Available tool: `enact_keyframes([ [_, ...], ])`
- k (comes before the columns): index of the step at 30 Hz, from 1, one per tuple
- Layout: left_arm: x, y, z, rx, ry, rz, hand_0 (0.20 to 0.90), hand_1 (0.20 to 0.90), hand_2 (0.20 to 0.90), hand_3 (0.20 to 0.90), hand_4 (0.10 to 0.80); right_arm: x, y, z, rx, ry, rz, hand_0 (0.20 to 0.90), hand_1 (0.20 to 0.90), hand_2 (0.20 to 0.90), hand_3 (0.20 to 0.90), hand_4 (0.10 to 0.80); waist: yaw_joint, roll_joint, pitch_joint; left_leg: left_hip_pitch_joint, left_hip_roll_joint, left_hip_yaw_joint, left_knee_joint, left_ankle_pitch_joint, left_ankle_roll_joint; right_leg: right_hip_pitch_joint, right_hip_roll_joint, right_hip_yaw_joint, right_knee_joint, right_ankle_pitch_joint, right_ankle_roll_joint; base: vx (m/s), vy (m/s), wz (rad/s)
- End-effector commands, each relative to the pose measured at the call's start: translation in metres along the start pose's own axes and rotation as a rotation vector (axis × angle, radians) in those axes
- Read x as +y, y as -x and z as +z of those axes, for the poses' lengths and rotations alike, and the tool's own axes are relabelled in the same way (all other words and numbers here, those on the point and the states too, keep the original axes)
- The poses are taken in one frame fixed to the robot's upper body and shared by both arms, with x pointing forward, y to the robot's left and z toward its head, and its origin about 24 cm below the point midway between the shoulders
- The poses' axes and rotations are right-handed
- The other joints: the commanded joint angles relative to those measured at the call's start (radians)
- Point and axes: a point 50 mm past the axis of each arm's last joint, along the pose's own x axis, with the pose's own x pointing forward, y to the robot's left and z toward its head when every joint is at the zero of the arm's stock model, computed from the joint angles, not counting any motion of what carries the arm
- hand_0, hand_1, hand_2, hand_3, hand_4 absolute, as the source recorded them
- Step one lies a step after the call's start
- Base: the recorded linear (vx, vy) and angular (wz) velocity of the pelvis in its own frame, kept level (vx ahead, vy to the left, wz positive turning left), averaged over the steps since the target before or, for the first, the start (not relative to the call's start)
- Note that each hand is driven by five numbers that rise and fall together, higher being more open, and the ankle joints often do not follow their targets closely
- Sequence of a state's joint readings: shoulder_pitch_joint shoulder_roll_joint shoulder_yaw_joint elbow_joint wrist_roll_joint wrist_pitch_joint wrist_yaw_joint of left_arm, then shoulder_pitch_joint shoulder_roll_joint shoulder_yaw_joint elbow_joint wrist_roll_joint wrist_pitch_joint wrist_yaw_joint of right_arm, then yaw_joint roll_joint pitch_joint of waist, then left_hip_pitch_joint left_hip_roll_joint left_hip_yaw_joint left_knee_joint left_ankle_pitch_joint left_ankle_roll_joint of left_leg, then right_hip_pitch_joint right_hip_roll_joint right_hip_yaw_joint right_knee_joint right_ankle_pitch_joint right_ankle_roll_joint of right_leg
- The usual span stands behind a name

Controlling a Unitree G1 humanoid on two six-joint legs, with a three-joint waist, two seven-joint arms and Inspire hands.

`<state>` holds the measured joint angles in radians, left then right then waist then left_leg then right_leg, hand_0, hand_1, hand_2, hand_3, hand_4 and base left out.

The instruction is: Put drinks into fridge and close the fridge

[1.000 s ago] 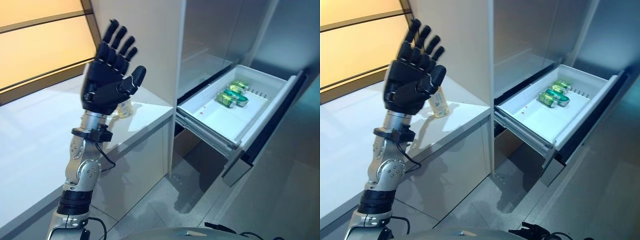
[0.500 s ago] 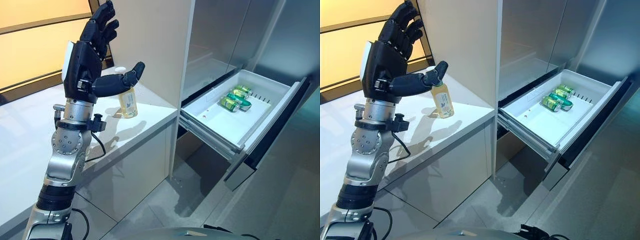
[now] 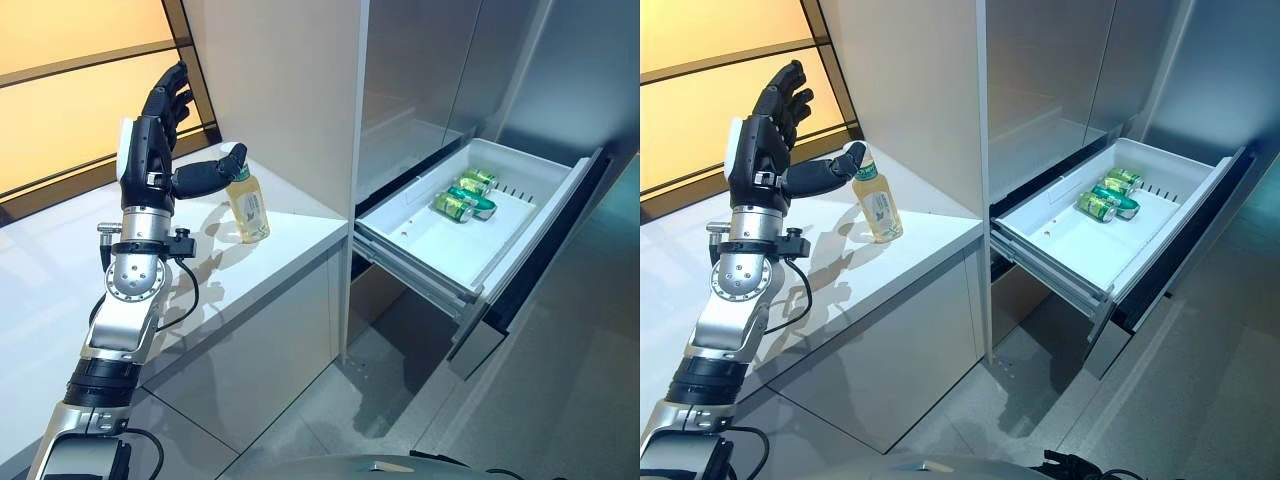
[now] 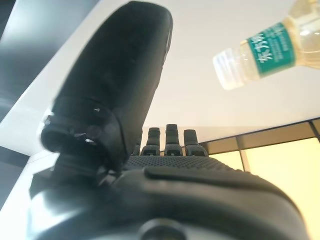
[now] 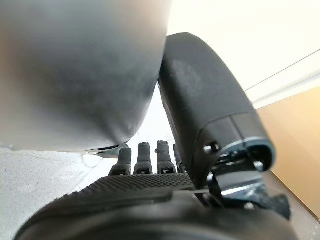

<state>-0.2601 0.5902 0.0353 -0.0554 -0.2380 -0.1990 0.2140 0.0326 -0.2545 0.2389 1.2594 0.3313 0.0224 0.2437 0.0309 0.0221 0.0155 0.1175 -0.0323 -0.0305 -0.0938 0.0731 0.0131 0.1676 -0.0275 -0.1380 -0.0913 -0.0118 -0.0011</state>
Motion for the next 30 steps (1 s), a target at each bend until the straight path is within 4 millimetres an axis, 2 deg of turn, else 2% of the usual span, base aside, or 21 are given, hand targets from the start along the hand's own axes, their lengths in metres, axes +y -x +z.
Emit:
enact_keyframes([
  [1,0.012,-0.029,0.039,-0.2,0.059,0.063,0.9,0.9,0.9,0.9,0.8,0.02,-0.006,0.001,0.035,0.067,0.074,0.9,0.9,0.9,0.9,0.8,-0.006,-0.012,-0.017,0.032,0.021,0.09,0.007,-0.09,-0.009,-0.025,-0.037,0.005,0.004,0.045,0.055,0.0,0.0,0.0],
  [7,0.004,-0.029,0.022,-0.084,0.27,0.02,0.9,0.9,0.9,0.9,0.8,0.019,-0.005,0.001,0.043,0.076,0.076,0.9,0.9,0.9,0.9,0.8,-0.012,-0.013,-0.02,0.032,0.022,0.095,0.007,-0.089,-0.009,-0.026,-0.037,0.007,0.004,0.046,0.056,0.006,0.005,-0.05],
  [10,0.0,-0.028,0.014,-0.053,0.317,0.029,0.9,0.9,0.9,0.9,0.8,0.018,-0.005,0.003,0.042,0.084,0.074,0.9,0.9,0.9,0.9,0.8,-0.016,-0.012,-0.017,0.033,0.023,0.098,0.007,-0.089,-0.008,-0.026,-0.036,0.009,0.004,0.047,0.055,-0.002,0.01,-0.04],
  [21,0.005,-0.023,-0.016,0.08,0.238,0.055,0.9,0.9,0.9,0.9,0.8,0.016,-0.005,0.004,0.049,0.106,0.072,0.9,0.9,0.9,0.9,0.8,-0.018,-0.01,-0.022,0.031,0.02,0.097,0.007,-0.089,-0.007,-0.029,-0.035,0.016,0.004,0.047,0.056,0.0,0.0,0.0],
  [30,-0.002,-0.017,-0.037,0.172,0.336,0.027,0.9,0.9,0.9,0.9,0.8,0.013,-0.004,0.004,0.06,0.12,0.069,0.9,0.9,0.9,0.9,0.8,-0.024,-0.01,-0.021,0.033,0.018,0.101,0.007,-0.088,-0.006,-0.028,-0.035,0.02,0.004,0.048,0.058,0.0,0.0,0.0],
])
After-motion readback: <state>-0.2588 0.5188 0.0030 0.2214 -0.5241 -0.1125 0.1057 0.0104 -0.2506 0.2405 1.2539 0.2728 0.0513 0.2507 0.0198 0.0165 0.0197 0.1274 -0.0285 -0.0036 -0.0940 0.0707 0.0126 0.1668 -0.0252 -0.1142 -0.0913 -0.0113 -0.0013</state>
